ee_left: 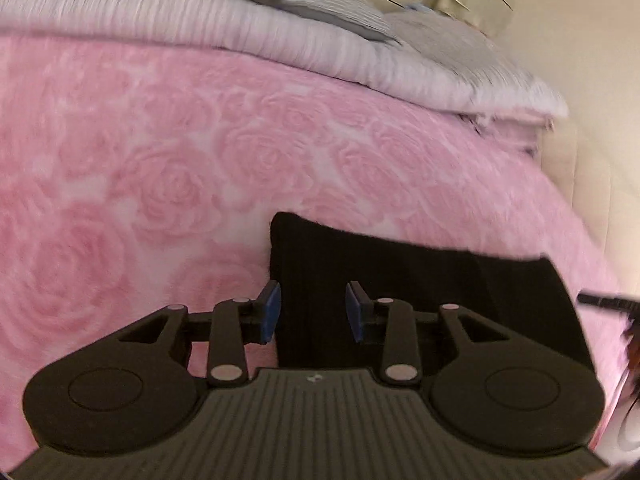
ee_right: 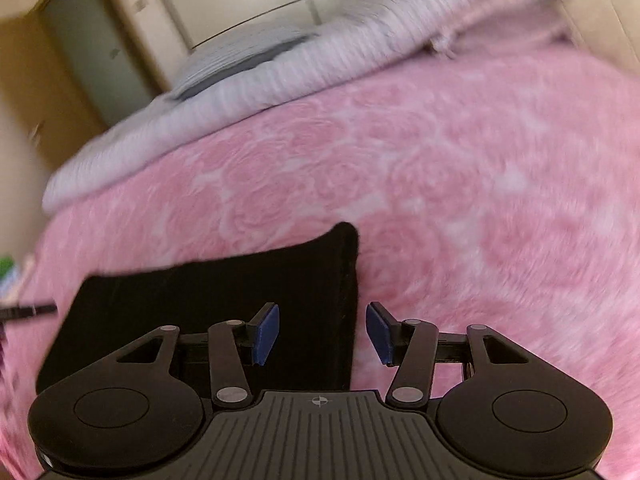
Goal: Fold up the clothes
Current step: 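Lay the folded cardigan down, open both grippers and withdraw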
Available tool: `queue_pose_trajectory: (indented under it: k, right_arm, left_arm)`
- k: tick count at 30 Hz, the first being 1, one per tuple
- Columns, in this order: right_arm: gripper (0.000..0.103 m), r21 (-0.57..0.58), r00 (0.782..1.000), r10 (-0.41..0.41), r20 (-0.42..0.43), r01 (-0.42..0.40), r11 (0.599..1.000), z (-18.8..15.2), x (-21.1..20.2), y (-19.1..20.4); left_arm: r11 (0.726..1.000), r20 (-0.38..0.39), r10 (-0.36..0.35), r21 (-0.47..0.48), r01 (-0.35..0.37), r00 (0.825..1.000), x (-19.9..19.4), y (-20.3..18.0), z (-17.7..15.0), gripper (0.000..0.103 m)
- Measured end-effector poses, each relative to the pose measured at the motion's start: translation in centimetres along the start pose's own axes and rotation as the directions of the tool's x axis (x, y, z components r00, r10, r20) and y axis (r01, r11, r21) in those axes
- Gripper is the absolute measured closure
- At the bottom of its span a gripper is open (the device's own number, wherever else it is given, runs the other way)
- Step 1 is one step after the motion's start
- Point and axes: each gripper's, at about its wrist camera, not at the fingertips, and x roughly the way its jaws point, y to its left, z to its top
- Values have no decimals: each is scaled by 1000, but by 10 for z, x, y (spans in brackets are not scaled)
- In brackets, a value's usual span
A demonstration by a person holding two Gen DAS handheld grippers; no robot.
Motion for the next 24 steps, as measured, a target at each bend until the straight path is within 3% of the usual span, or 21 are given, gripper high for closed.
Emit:
queue_pose_trajectory:
  k: [5, 6, 7, 11, 15, 17, 22, 24]
  right_arm:
    - [51, 97, 1000, 0, 11, -1, 995, 6, 31, -21]
    - [56, 106, 1000, 0, 12, -1, 994, 4, 37, -21]
    - [96, 101, 1000, -3, 21, 1, 995, 1, 41, -19]
    - [95, 12, 992, -58, 114, 57, 998, -8, 33, -5]
    - [88, 67, 993, -97, 69, 92, 993, -14, 51, -15]
    - [78, 63, 987, -140, 80, 135, 989, -12, 40, -10]
    - [76, -36, 948, -225, 225, 239, 970, -22, -20, 27]
    - [76, -88, 941, -183, 284, 216, 973, -38, -43, 49]
  left_arm:
    - [1000, 12, 6, -29, -6, 1000, 38, 1, 10, 77]
    - [1000, 10, 13, -10, -13, 1000, 43, -2, 10, 90]
    - [999, 22, 30, 22, -31, 999, 43, -5, 8, 97]
    - [978, 127, 89, 177, -111, 988, 44, -21, -4, 96]
    - [974, 82, 151, 160, -163, 985, 58, -12, -10, 86]
    - [977, 91, 158, 130, -169, 983, 47, -11, -6, 86]
    - [926, 206, 269, 214, -311, 941, -5, -41, -16, 88]
    - [927, 201, 231, 252, -279, 952, -23, -59, -30, 88]
